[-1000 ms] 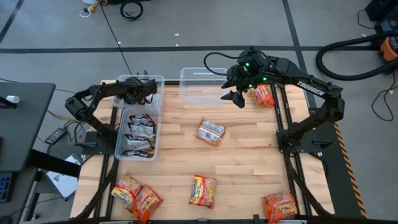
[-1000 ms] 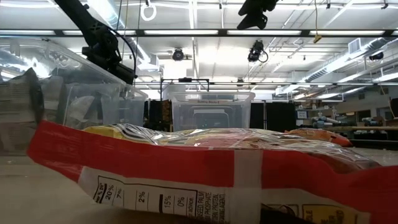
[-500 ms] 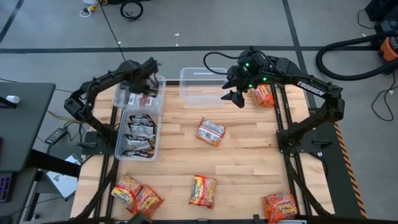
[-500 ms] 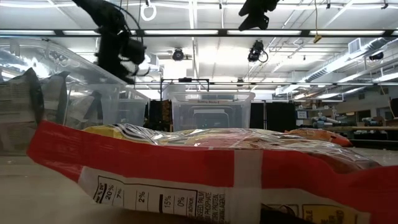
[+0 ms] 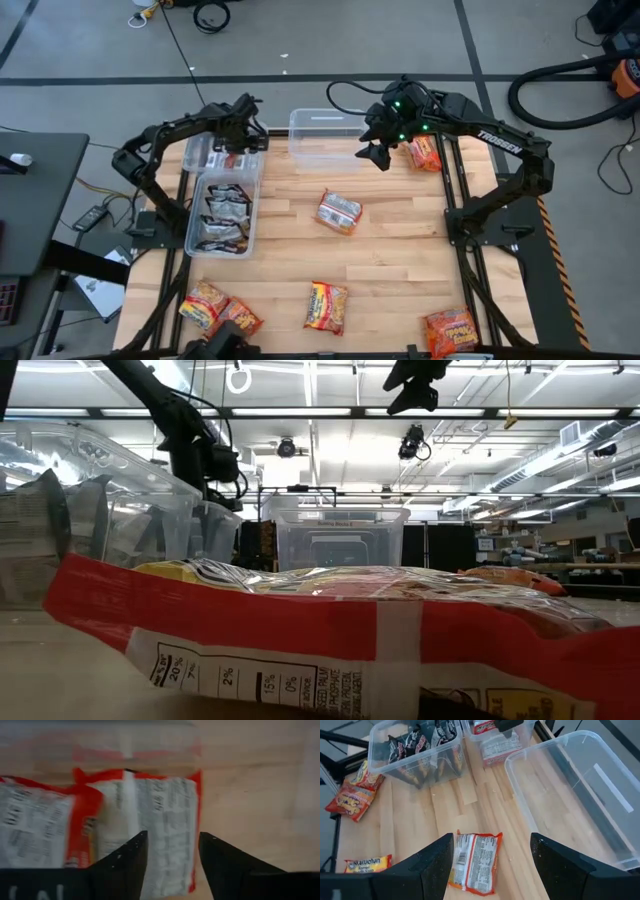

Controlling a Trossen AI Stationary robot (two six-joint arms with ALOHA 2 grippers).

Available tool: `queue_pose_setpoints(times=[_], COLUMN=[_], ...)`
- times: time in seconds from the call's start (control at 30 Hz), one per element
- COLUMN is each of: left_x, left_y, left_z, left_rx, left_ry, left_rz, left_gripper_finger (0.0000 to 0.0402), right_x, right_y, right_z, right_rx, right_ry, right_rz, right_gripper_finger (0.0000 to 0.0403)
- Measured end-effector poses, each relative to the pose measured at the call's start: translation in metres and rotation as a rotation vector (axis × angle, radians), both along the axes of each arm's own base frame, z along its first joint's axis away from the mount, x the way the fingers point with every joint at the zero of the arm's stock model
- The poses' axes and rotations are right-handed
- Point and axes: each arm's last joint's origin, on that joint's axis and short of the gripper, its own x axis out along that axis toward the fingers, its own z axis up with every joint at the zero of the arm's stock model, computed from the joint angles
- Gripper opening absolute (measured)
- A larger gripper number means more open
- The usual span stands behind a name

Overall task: Sort Maruchan noodles
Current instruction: Adjust the noodles pack from the bin

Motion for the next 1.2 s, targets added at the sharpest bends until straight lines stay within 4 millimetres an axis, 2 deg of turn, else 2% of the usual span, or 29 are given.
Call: queue_pose_setpoints(times=[0.13,0.3,0.47,0.57,0.83,0.93,1.03,1.2], left_x=[-0.005,-0.007,-0.007,-0.006,-0.006,-0.002,0.001,0.002], left_y=[-0.001,-0.006,-0.009,-0.007,-0.006,-0.008,-0.01,-0.01], left_z=[-0.003,-0.01,0.001,0.002,-0.041,-0.044,-0.045,-0.044], left_rx=[-0.043,-0.088,-0.112,-0.091,-0.099,-0.075,-0.041,-0.011], left_ry=[0.035,0.099,0.053,0.038,0.07,0.079,0.112,0.143], left_rz=[0.017,0.026,0.018,0.007,0.002,-0.027,-0.058,-0.085], left_gripper_finger=[0.0209,0.0219,0.022,0.022,0.0215,0.0199,0.0165,0.0058], right_x=[0.0,0.0,0.0,0.0,-0.003,-0.004,-0.005,-0.006], right_y=[-0.001,-0.003,-0.003,-0.003,-0.009,-0.012,-0.015,-0.019], right_z=[0.0,0.0,0.0,0.0,0.0,0.0,0.0,0.002], right_rx=[-0.016,-0.015,0.017,0.011,-0.001,-0.001,-0.003,-0.022], right_ry=[0.01,0.008,0.006,0.01,0.014,0.014,0.012,-0.002], right_rz=[-0.046,-0.095,-0.132,-0.153,-0.191,-0.203,-0.214,-0.215], right_gripper_finger=[0.0268,0.0268,0.0268,0.0268,0.0268,0.0268,0.0268,0.0268])
